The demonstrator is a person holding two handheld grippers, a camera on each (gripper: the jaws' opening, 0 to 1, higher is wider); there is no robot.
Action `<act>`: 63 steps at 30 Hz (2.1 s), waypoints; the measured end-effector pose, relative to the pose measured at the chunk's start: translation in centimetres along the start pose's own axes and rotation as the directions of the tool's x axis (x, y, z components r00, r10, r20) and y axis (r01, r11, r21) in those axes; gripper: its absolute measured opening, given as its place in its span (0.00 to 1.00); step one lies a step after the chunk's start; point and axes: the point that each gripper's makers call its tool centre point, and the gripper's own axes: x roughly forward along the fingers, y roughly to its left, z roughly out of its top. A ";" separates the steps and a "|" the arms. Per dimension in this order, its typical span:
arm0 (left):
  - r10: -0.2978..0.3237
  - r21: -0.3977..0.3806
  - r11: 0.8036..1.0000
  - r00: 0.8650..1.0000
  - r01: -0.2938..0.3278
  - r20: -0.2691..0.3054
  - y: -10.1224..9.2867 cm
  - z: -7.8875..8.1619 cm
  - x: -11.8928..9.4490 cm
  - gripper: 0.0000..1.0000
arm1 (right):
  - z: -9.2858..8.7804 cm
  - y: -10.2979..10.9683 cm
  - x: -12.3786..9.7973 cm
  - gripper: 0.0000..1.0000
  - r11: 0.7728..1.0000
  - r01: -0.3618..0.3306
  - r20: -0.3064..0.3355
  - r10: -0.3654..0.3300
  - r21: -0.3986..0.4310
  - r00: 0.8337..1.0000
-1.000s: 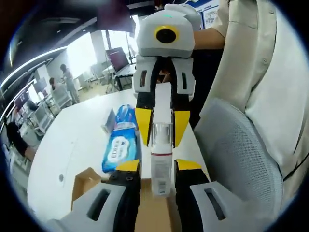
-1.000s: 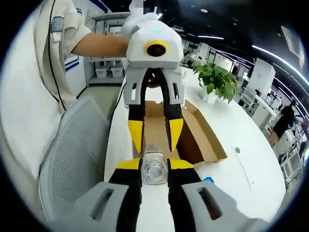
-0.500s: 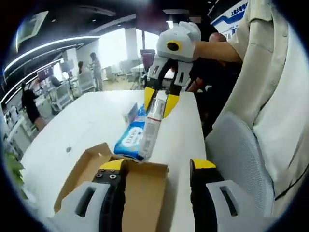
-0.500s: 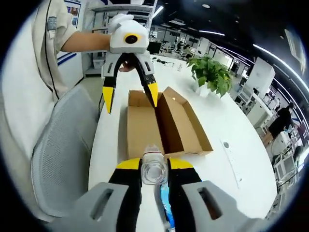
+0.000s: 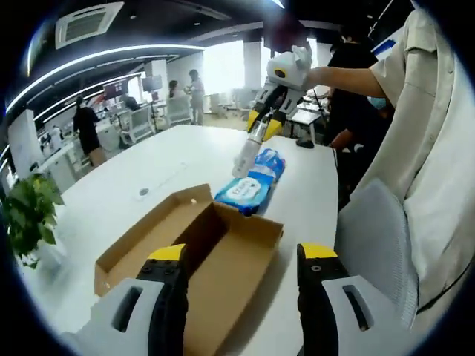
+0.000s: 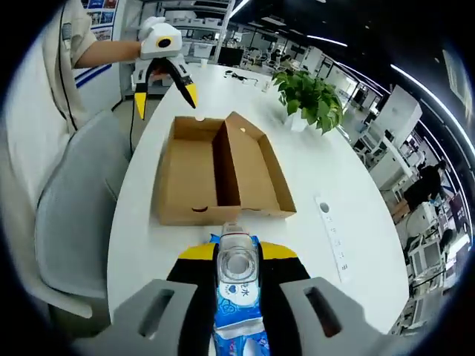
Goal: Operate the shoe box by opening the lid, removing the specified soft item, and placing it in the target area until the item is outside and the box remains undamaged.
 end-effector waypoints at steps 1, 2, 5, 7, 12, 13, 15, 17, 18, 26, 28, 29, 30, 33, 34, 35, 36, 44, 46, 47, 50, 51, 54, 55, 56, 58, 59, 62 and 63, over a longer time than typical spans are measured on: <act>0.015 -0.007 1.000 1.000 -0.015 -0.006 0.3 -0.4 -0.3 0.59 | -0.3 -0.5 0.0 0.17 1.000 0.001 -0.005 -0.001 0.004 1.000; 0.032 -0.019 0.999 0.999 -0.032 -0.007 0.6 -0.7 -0.7 0.60 | -0.5 -0.7 0.0 0.17 1.000 0.000 -0.011 0.000 0.005 1.000; 0.086 -0.071 0.994 0.996 -0.087 -0.015 1.6 -1.7 -1.7 0.59 | -1.4 -1.8 0.2 0.17 1.000 -0.002 -0.042 0.002 0.001 0.999; 0.118 -0.098 0.988 0.993 -0.120 -0.026 2.3 -2.6 -2.4 0.59 | -1.8 -2.5 0.3 0.17 1.000 0.000 -0.061 0.000 0.001 0.998; 0.184 -0.135 0.972 0.981 -0.191 -0.063 3.6 -4.9 -4.0 0.57 | -2.3 -4.1 0.6 0.17 1.000 -0.006 -0.089 0.006 -0.003 0.996; 0.208 -0.147 0.965 0.976 -0.216 -0.069 4.0 -5.4 -4.4 0.57 | -2.3 -4.3 0.7 0.17 1.000 -0.007 -0.095 0.007 -0.006 0.995; 0.242 -0.154 0.955 0.967 -0.252 -0.081 4.6 -6.0 -4.9 0.56 | -2.5 -4.9 1.0 0.17 1.000 -0.010 -0.117 0.008 -0.014 0.993; 0.274 -0.177 0.941 0.957 -0.288 -0.100 5.2 -6.8 -5.4 0.53 | -2.6 -5.2 1.3 0.17 1.000 -0.016 -0.130 0.015 -0.011 0.991; 0.286 -0.188 0.934 0.952 -0.302 -0.109 5.4 -7.2 -5.6 0.52 | -2.8 -5.4 1.5 0.17 1.000 -0.020 -0.144 0.018 -0.015 0.989; 0.372 -0.256 0.873 0.906 -0.415 -0.202 6.6 -10.7 -6.9 0.36 | -3.6 -5.9 3.2 0.17 0.998 -0.067 -0.213 0.061 -0.020 0.975; 0.380 -0.278 0.857 0.897 -0.434 -0.226 6.6 -11.6 -6.9 0.30 | -4.0 -6.0 3.7 0.17 0.997 -0.081 -0.233 0.076 -0.013 0.969; 0.386 -0.291 0.849 0.893 -0.441 -0.230 6.7 -11.8 -6.9 0.27 | -4.1 -6.1 3.9 0.17 0.996 -0.086 -0.239 0.081 -0.014 0.968; 0.397 -0.315 0.832 0.887 -0.456 -0.235 6.8 -12.1 -7.0 0.25 | -4.4 -6.0 4.3 0.17 0.995 -0.095 -0.252 0.088 -0.012 0.964; 0.404 -0.355 0.802 0.874 -0.480 -0.269 7.0 -13.3 -6.9 0.17 | -5.3 -6.1 5.0 0.17 0.993 -0.118 -0.285 0.107 -0.021 0.953; 0.405 -0.367 0.794 0.872 -0.485 -0.275 7.1 -13.6 -6.8 0.16 | -5.4 -6.1 5.2 0.17 0.993 -0.119 -0.288 0.109 -0.018 0.951; 0.406 -0.404 0.772 0.869 -0.491 -0.282 7.1 -14.0 -6.7 0.15 | -5.6 -6.2 5.4 0.17 0.992 -0.125 -0.293 0.116 -0.013 0.949; 0.403 -0.427 0.759 0.870 -0.492 -0.285 7.1 -14.2 -6.6 0.15 | -5.7 -6.2 5.6 0.17 0.992 -0.127 -0.297 0.118 -0.010 0.947; 0.402 -0.489 0.712 0.864 -0.503 -0.303 7.4 -15.3 -5.9 0.08 | -7.0 -6.6 6.6 0.17 0.990 -0.143 -0.344 0.134 0.001 0.929; 0.397 -0.498 0.708 0.865 -0.501 -0.307 7.3 -15.5 -5.7 0.08 | -7.2 -7.0 6.9 0.17 0.990 -0.139 -0.348 0.133 0.007 0.928; 0.395 -0.499 0.707 0.865 -0.501 -0.308 7.3 -15.5 -5.6 0.08 | -7.2 -7.1 7.0 0.17 0.991 -0.137 -0.349 0.131 0.008 0.928; 0.389 -0.506 0.701 0.864 -0.503 -0.320 7.3 -15.9 -5.3 0.06 | -7.7 -7.6 7.4 0.18 0.990 -0.138 -0.363 0.134 0.014 0.922; 0.388 -0.508 0.699 0.863 -0.504 -0.322 7.3 -16.0 -5.1 0.06 | -8.0 -7.6 7.6 0.18 0.990 -0.140 -0.370 0.137 0.019 0.919; 0.390 -0.516 0.692 0.862 -0.506 -0.323 7.4 -16.1 -5.1 0.05 | -9.2 -8.1 8.0 0.18 0.989 -0.142 -0.398 0.142 0.030 0.906; 0.392 -0.518 0.688 0.861 -0.508 -0.322 7.5 -16.2 -5.2 0.04 | -9.7 -8.3 8.3 0.18 0.989 -0.141 -0.404 0.144 0.038 0.903; 0.394 -0.520 0.686 0.861 -0.509 -0.323 7.6 -16.3 -5.2 0.03 | -10.0 -8.4 8.4 0.18 0.989 -0.140 -0.408 0.147 0.046 0.901; 0.390 -0.535 0.678 0.864 -0.503 -0.318 7.6 -16.3 -5.2 0.03 | -10.4 -8.4 8.7 0.18 0.989 -0.143 -0.419 0.150 0.048 0.896; 0.389 -0.535 0.679 0.864 -0.503 -0.319 7.6 -16.3 -5.2 0.03 | -10.6 -8.5 8.8 0.18 0.989 -0.141 -0.421 0.148 0.048 0.895; 0.384 -0.532 0.683 0.865 -0.501 -0.322 7.5 -16.4 -5.1 0.03 | -10.5 -8.5 9.1 0.18 0.989 -0.142 -0.421 0.146 0.042 0.895; 0.384 -0.533 0.681 0.865 -0.501 -0.322 7.5 -16.4 -5.1 0.03 | -10.5 -8.5 9.2 0.18 0.989 -0.144 -0.423 0.146 0.037 0.894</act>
